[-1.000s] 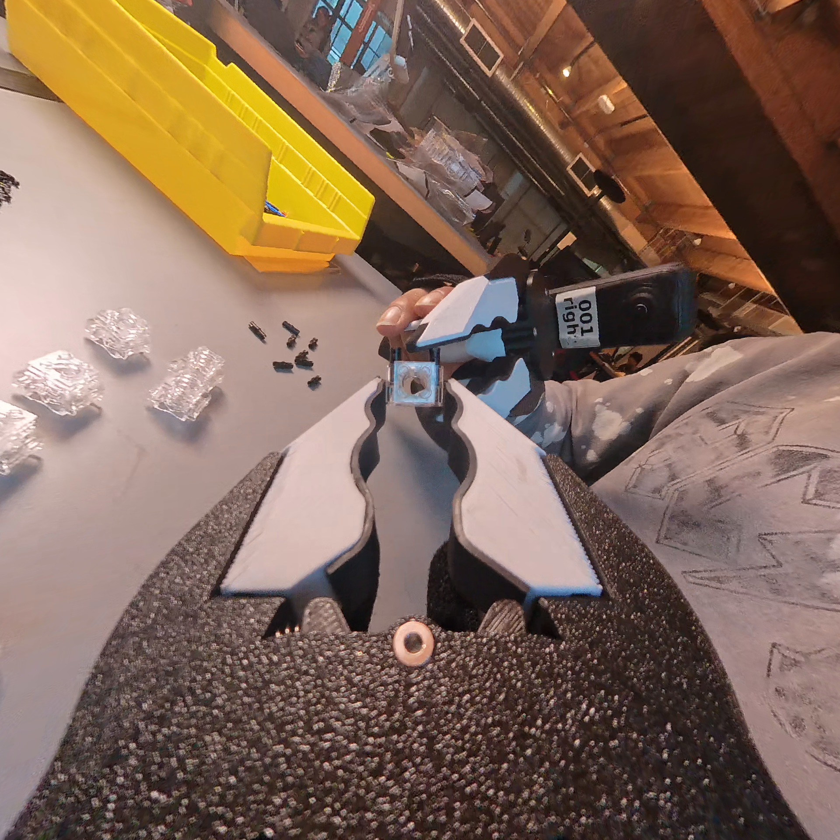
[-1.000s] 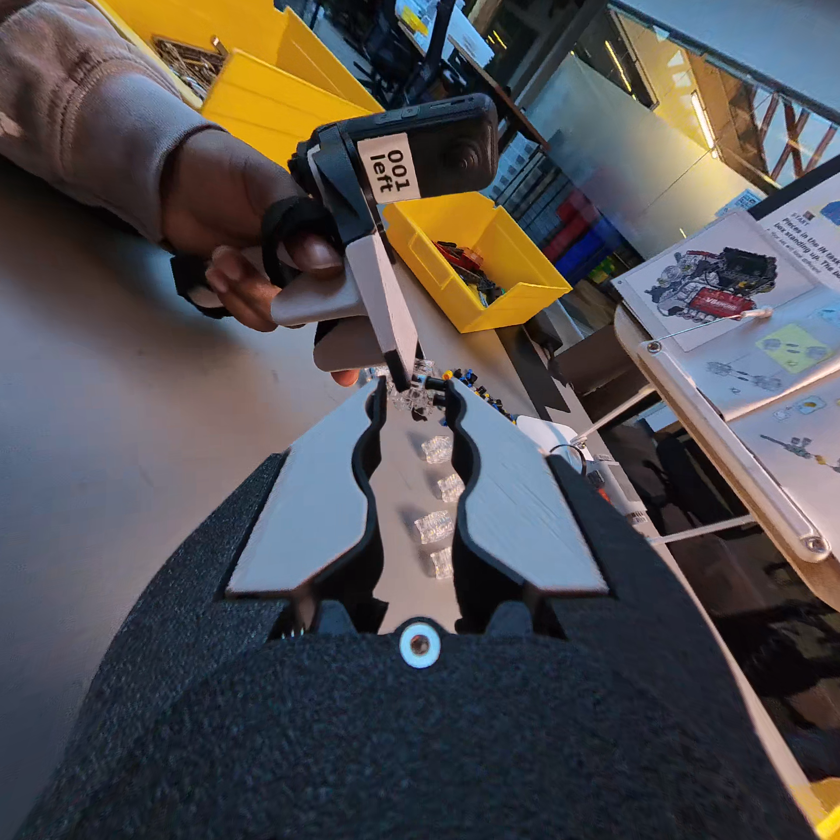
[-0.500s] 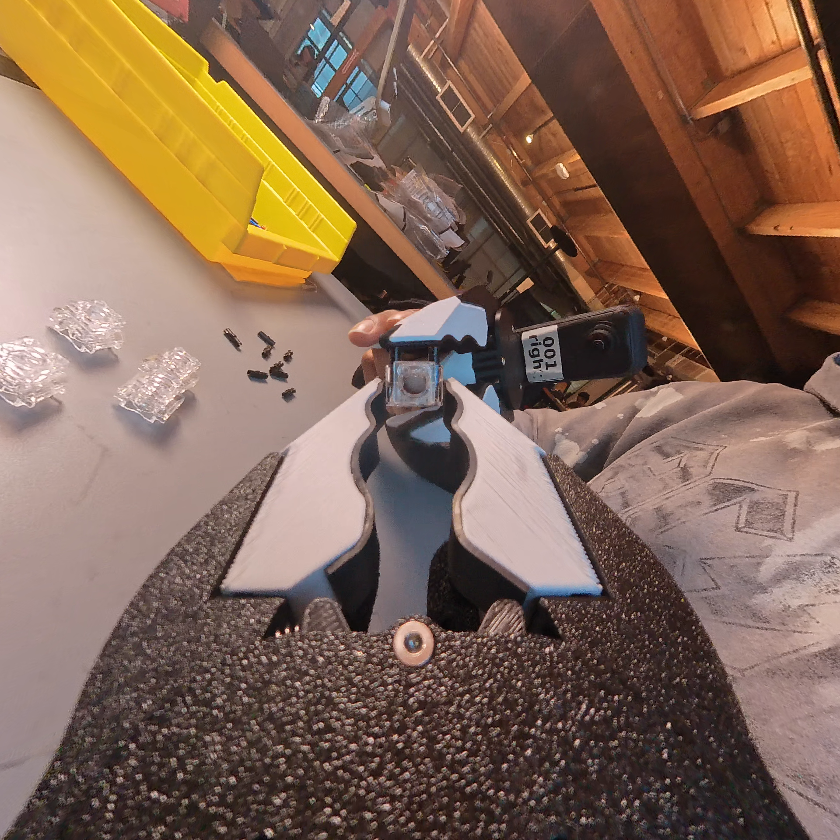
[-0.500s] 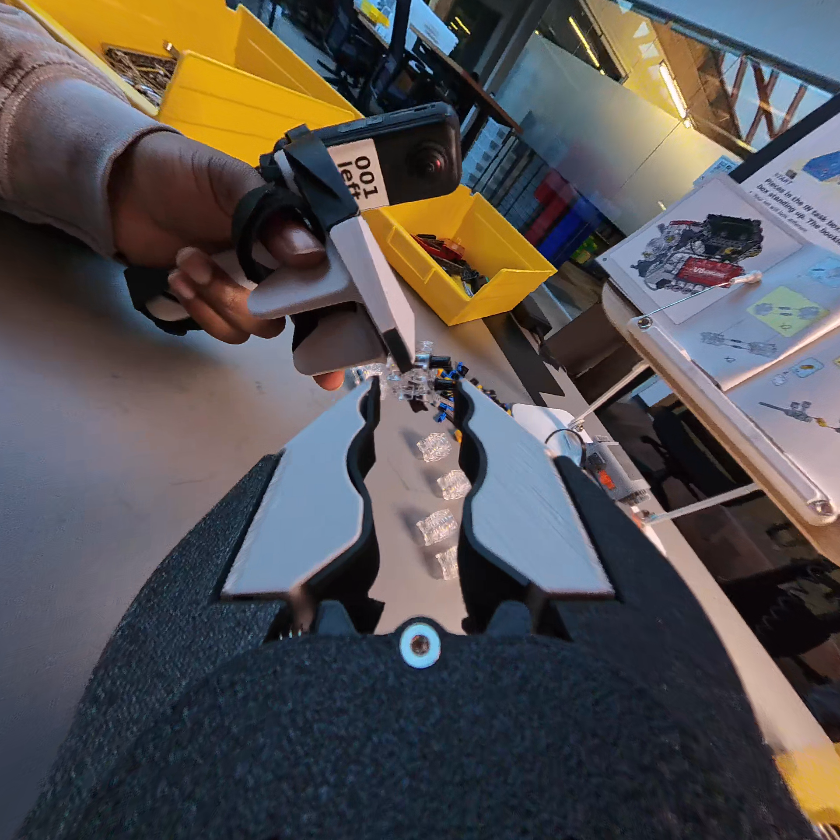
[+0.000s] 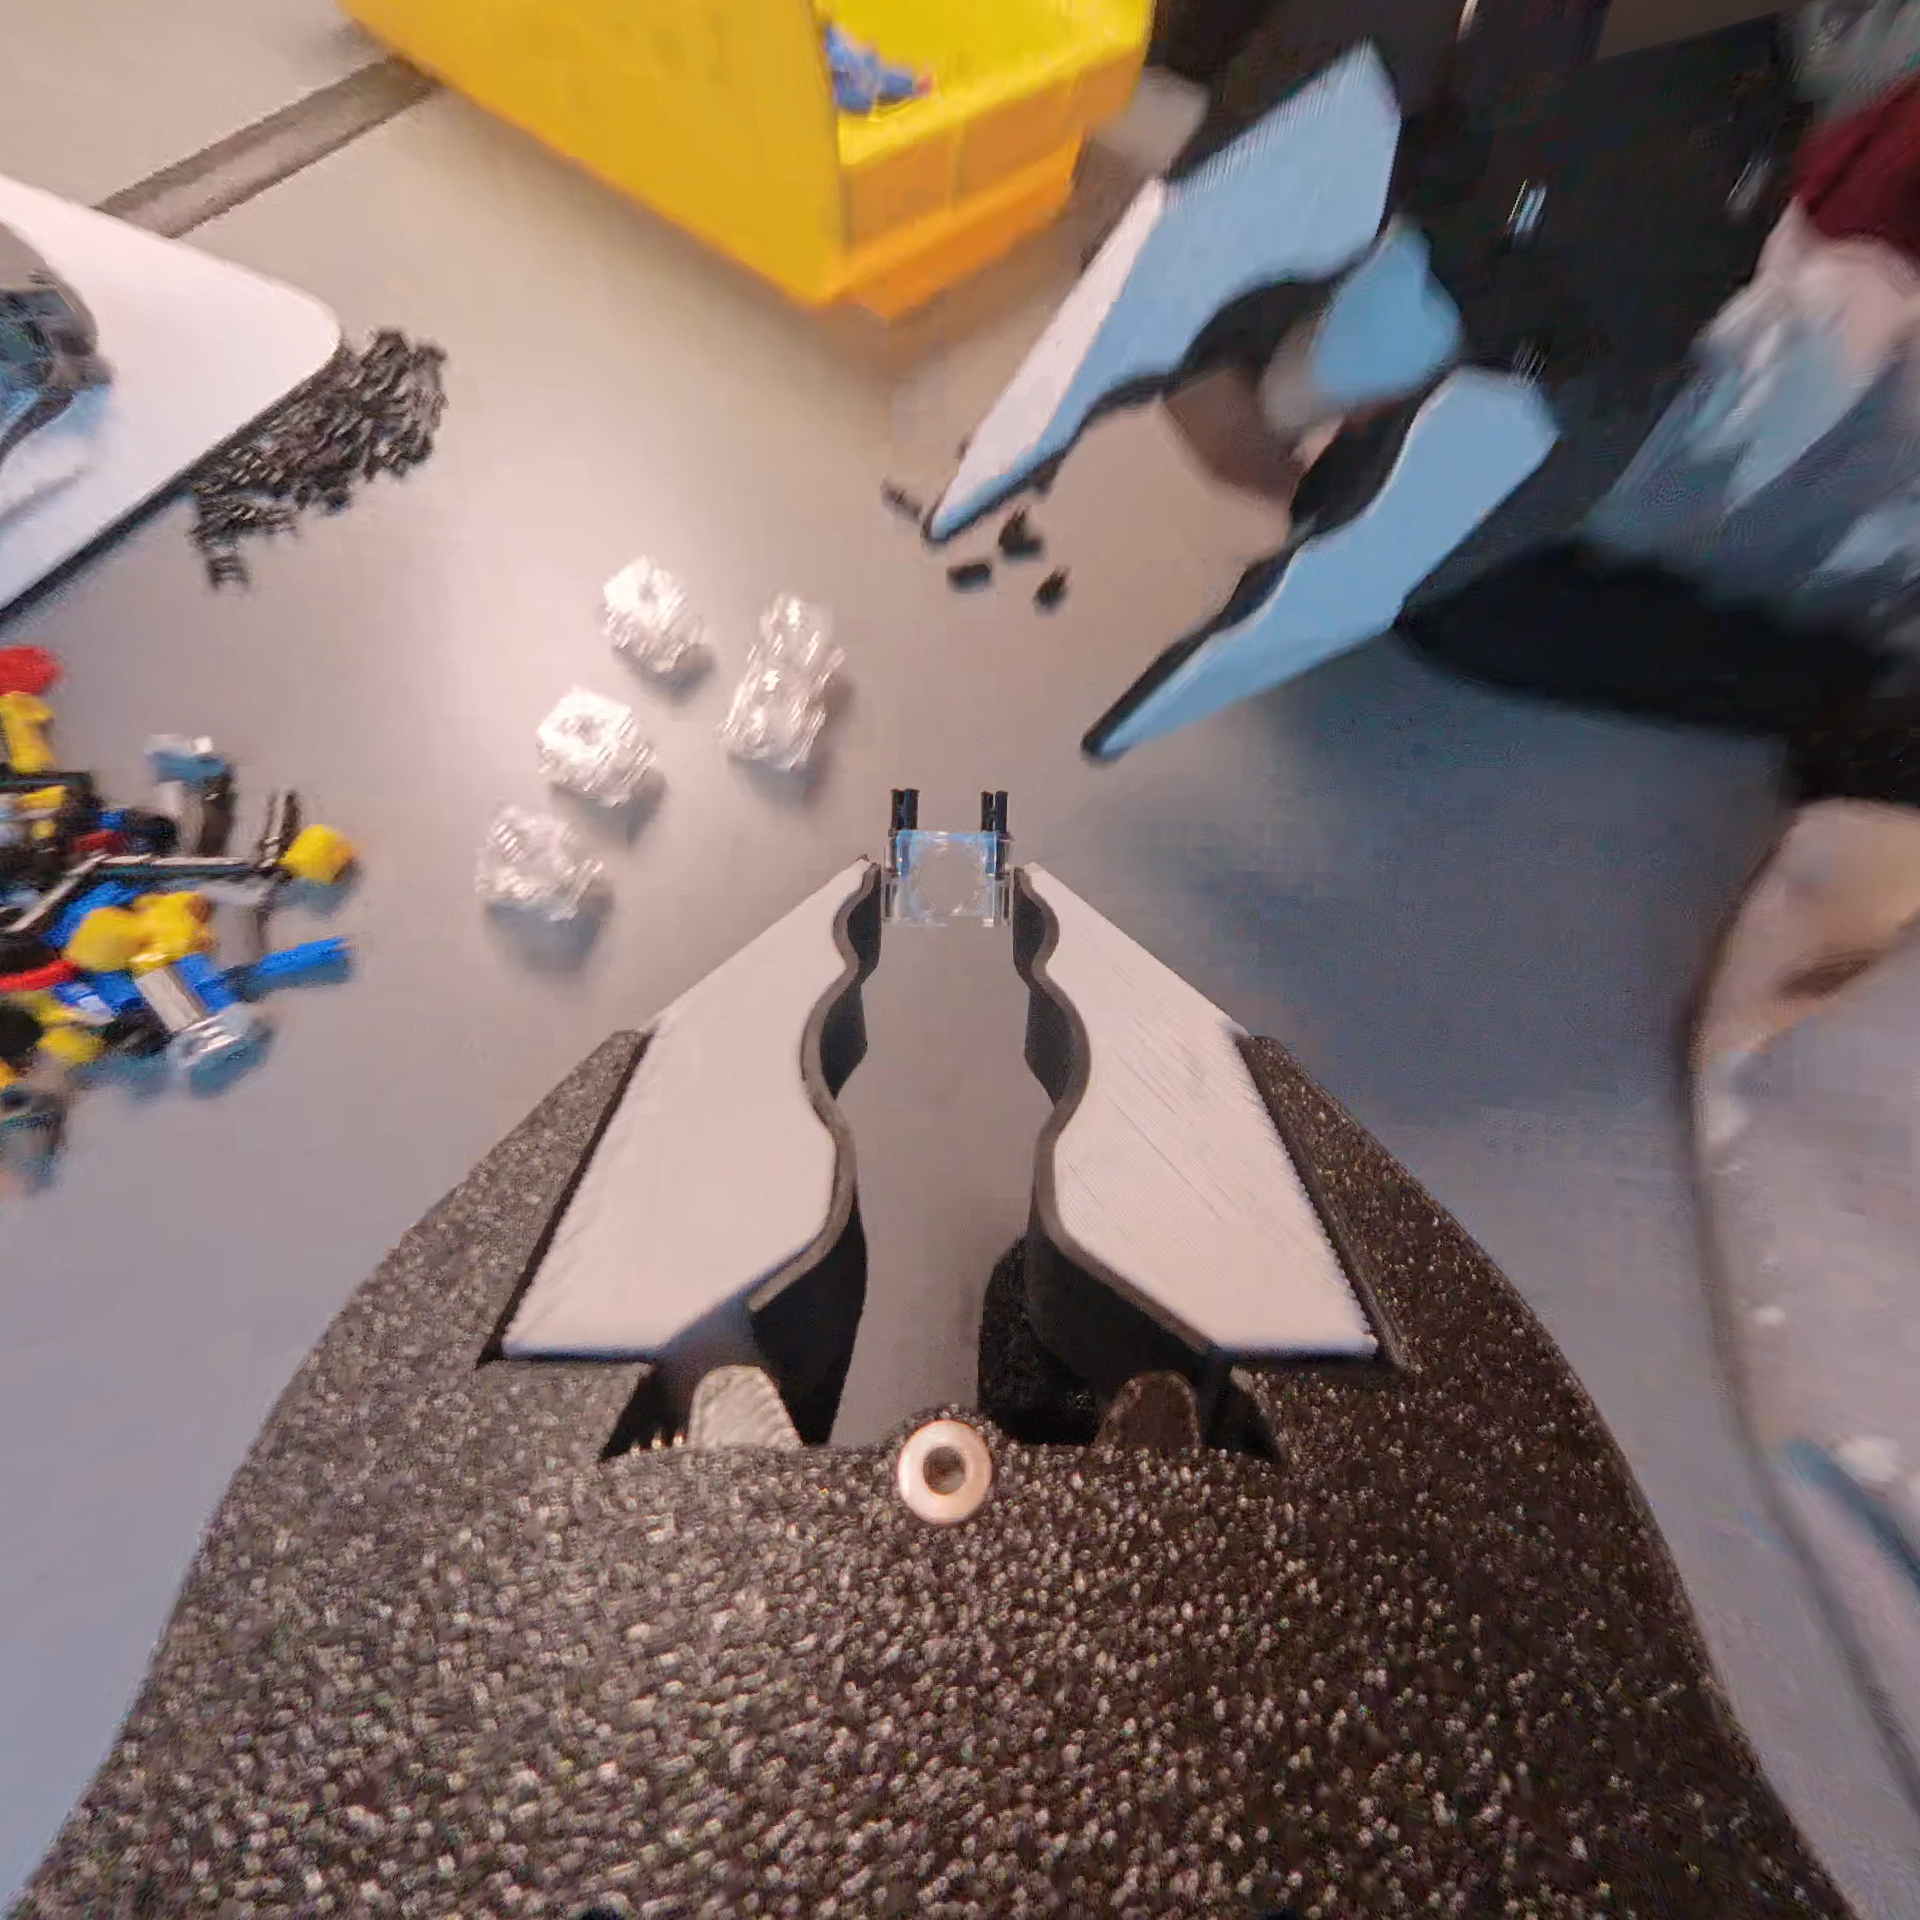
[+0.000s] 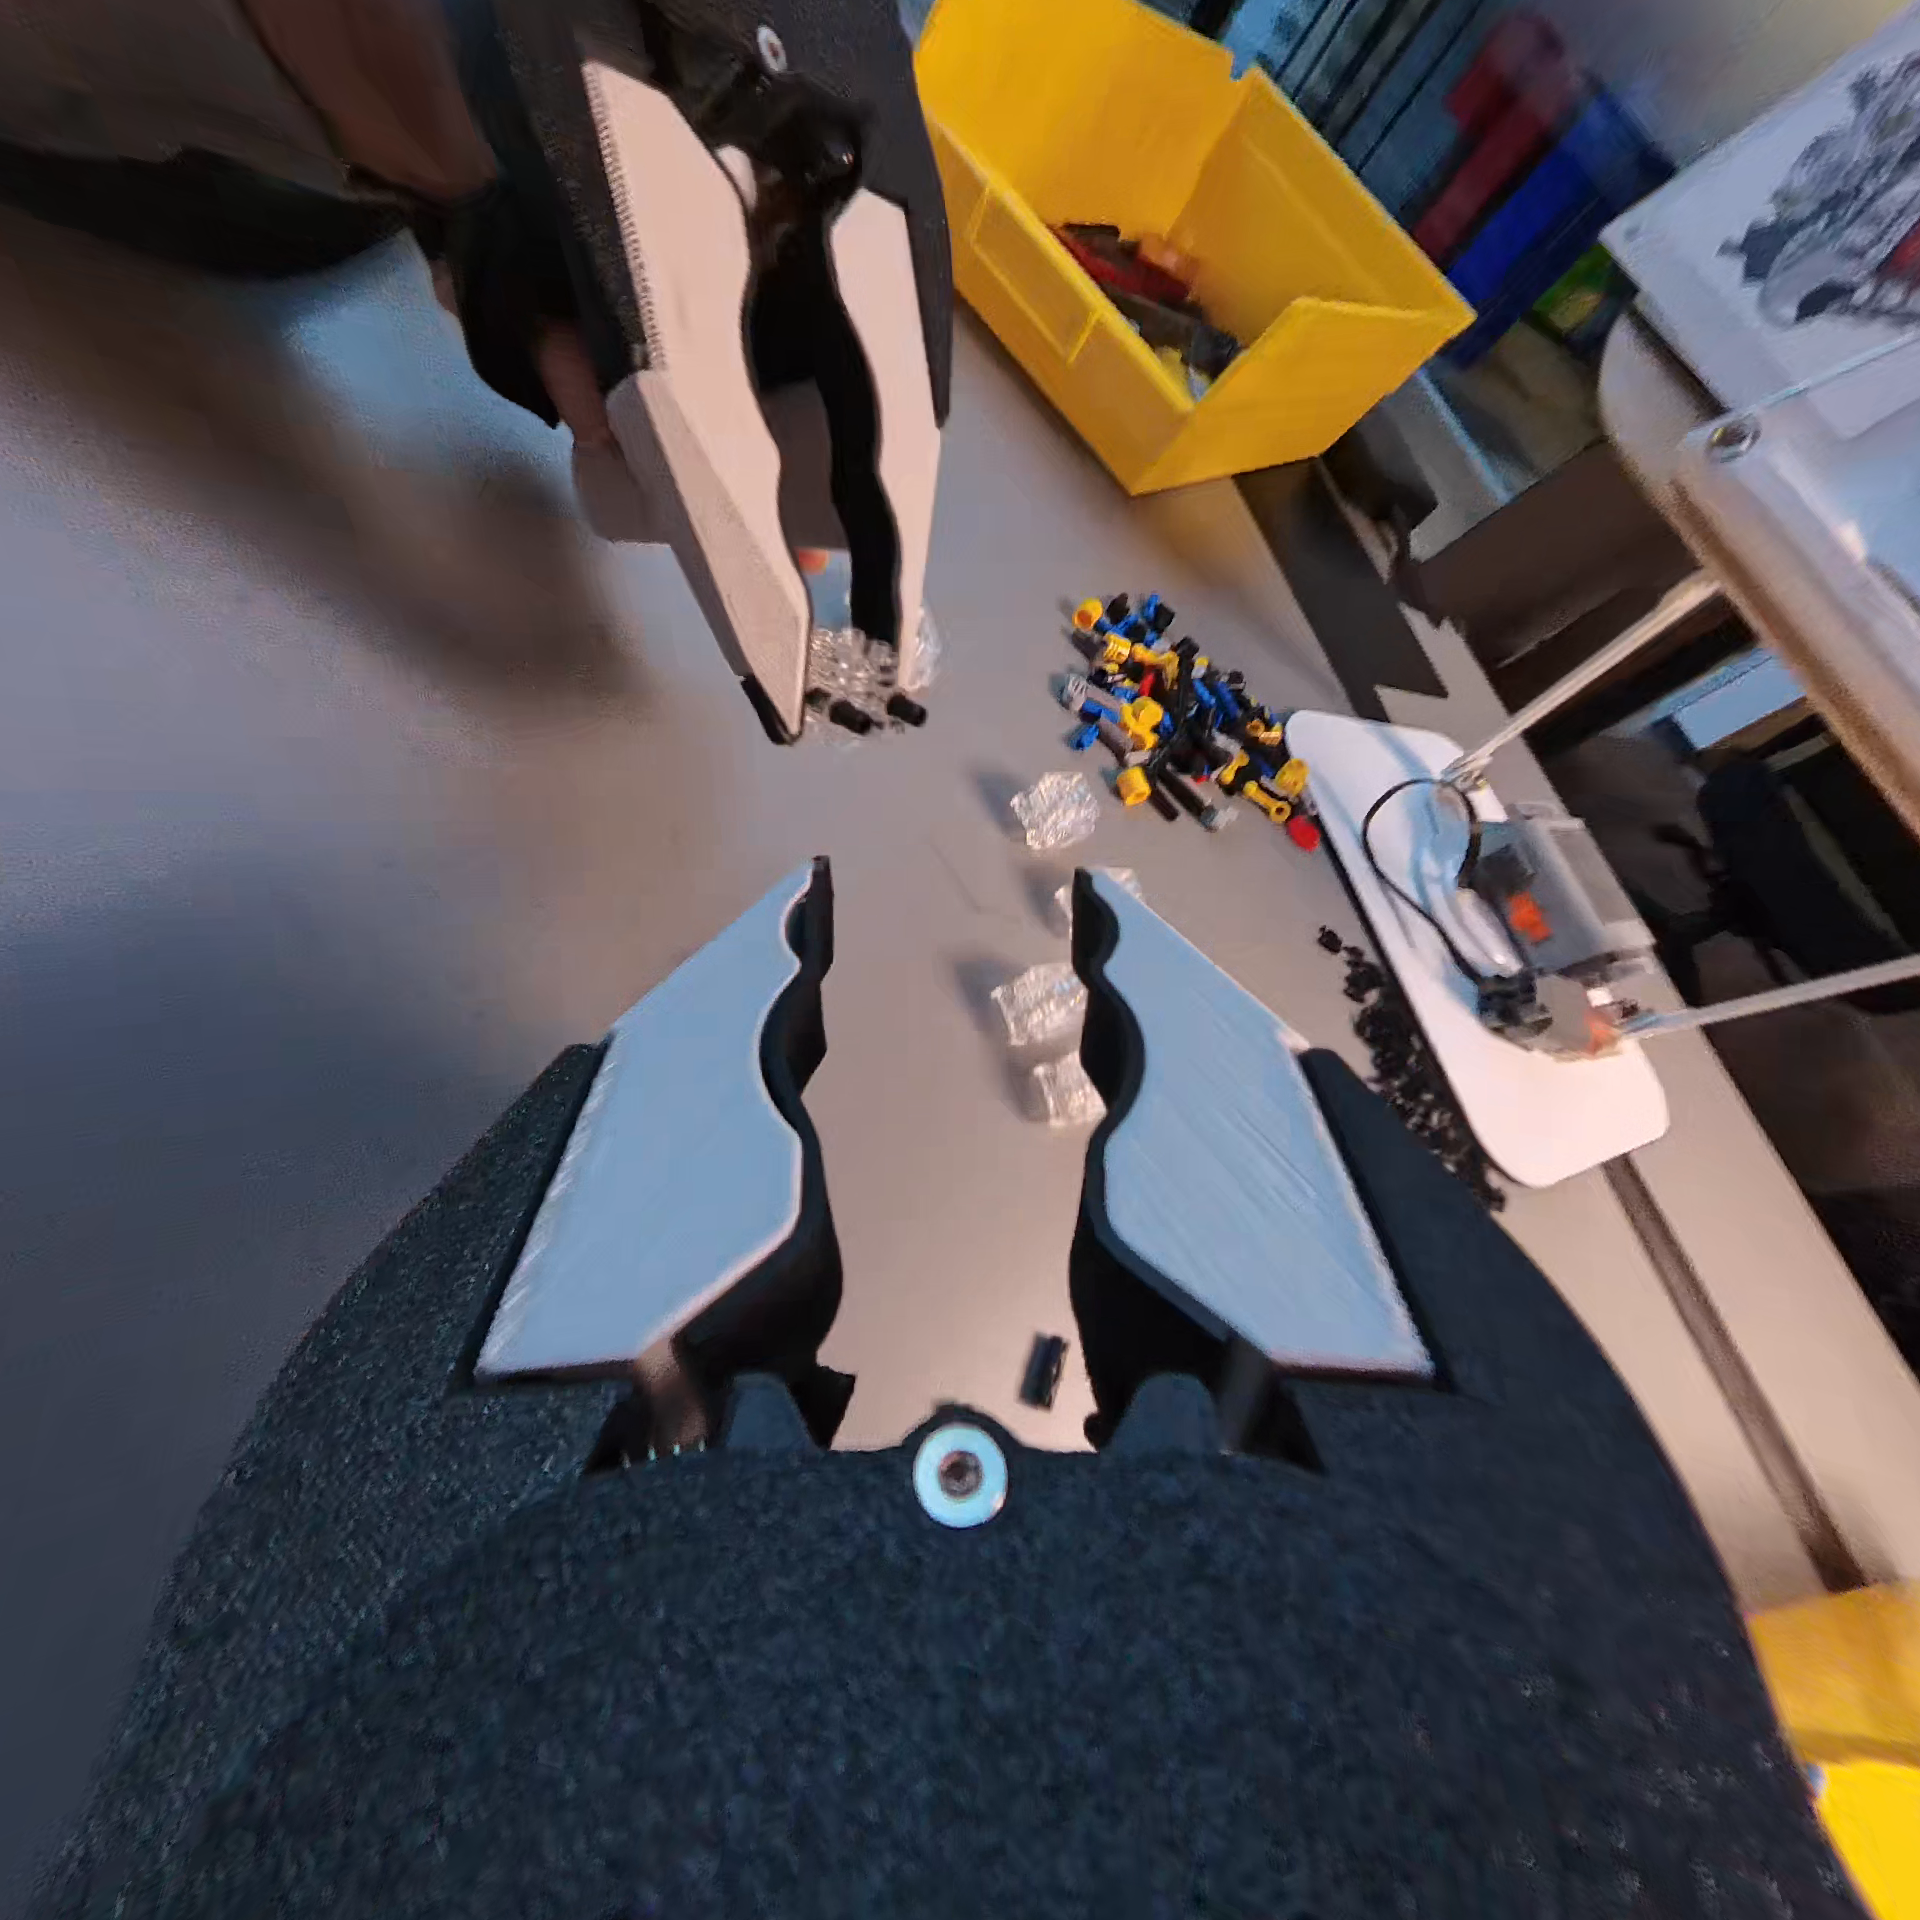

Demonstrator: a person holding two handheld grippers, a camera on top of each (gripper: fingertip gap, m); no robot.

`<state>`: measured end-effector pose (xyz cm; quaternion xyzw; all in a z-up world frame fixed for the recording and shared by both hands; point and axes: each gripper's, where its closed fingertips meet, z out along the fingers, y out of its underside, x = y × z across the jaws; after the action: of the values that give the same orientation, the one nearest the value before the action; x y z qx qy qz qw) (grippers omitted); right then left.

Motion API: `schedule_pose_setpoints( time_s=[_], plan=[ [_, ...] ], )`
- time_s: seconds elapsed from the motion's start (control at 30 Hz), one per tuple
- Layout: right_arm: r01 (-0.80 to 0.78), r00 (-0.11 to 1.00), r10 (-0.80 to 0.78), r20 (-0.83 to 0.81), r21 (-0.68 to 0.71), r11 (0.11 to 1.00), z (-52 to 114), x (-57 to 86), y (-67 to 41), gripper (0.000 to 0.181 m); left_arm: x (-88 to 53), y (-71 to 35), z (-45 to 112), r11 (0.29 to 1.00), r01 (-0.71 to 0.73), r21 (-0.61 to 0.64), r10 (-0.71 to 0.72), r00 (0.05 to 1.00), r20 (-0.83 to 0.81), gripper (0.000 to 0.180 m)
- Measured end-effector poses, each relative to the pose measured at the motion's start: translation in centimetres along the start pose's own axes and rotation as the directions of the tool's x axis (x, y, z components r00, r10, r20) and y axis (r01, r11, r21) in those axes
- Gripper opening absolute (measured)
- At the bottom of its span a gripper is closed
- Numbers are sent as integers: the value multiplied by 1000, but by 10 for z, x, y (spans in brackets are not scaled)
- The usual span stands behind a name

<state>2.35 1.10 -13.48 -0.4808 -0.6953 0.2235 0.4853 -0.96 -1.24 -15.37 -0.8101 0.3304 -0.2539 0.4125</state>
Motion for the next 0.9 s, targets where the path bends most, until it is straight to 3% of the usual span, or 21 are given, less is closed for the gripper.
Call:
schedule_pose_setpoints(
  time_s=[0.07,0.23,0.4,0.53,0.9],
  plan=[
    [-67,997,68,48,-31,997,-5,1,13,45,-5,24,4,989,-58,-133,61,998,17,23],
    [-108,989,122,83,-155,982,-9,6,45,45,-4,48,14,970,-55,-235,54,998,-11,23],
    [-199,975,214,66,-182,963,-22,21,64,40,-4,49,14,968,-74,-241,76,997,-2,23],
    [-263,960,272,67,-118,957,-22,31,61,34,-4,48,15,968,-80,-236,81,997,-8,23],
    [-1,947,87,308,-270,963,42,26,59,34,-3,50,15,962,-134,-239,134,991,-17,26]
  ],
)
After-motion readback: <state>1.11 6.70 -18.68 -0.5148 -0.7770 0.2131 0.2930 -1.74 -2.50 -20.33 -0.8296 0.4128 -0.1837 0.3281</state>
